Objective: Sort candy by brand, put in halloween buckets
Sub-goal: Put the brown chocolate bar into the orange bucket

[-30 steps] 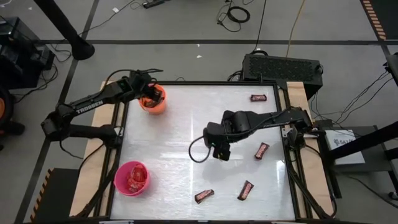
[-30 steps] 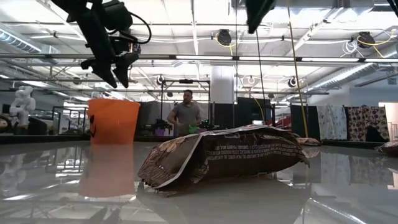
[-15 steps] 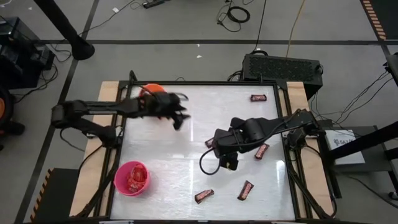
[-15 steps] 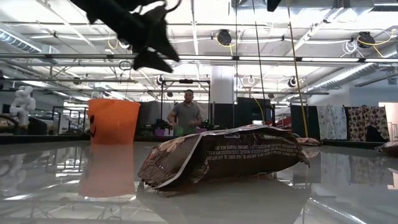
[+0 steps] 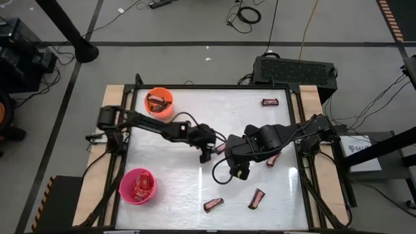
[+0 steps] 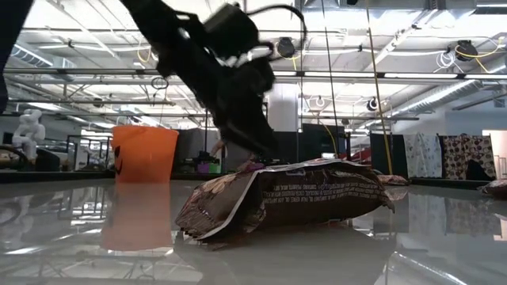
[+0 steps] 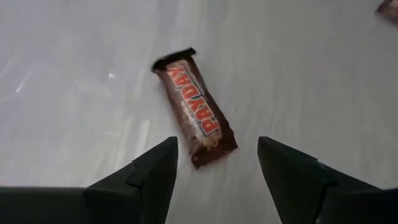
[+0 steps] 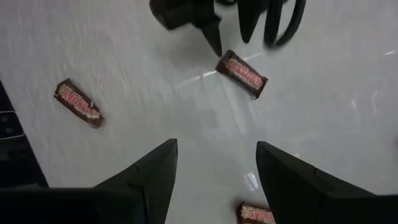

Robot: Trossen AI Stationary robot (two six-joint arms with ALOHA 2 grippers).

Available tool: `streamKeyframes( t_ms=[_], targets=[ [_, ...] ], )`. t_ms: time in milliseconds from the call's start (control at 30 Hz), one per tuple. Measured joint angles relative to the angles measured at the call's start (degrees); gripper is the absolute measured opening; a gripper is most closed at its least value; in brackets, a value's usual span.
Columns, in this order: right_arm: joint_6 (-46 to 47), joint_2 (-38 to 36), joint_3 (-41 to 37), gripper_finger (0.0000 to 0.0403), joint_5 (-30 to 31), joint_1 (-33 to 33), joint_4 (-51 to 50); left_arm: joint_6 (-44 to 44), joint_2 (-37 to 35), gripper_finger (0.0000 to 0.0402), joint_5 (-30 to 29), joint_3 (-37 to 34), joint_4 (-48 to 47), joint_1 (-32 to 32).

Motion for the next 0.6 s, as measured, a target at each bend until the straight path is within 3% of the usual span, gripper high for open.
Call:
streamKeyframes(
  t_ms=[267,467,600],
  targets=[
    [3.5,0.02,0.0,0.021,-0.03,3.32,-0.02,3.23,7.25,0.0228,-4.4,3.18,0.22,-0.92],
    [4.7,0.02,0.0,0.021,0.0,5.17,-0.15,3.27,8.62,0.0227,-4.29,3.31,0.39,-0.76],
    [4.45,0.02,0.0,0.021,0.32,5.59,-0.17,3.26,8.66,0.0203,-4.16,3.28,0.52,-0.76]
  ],
)
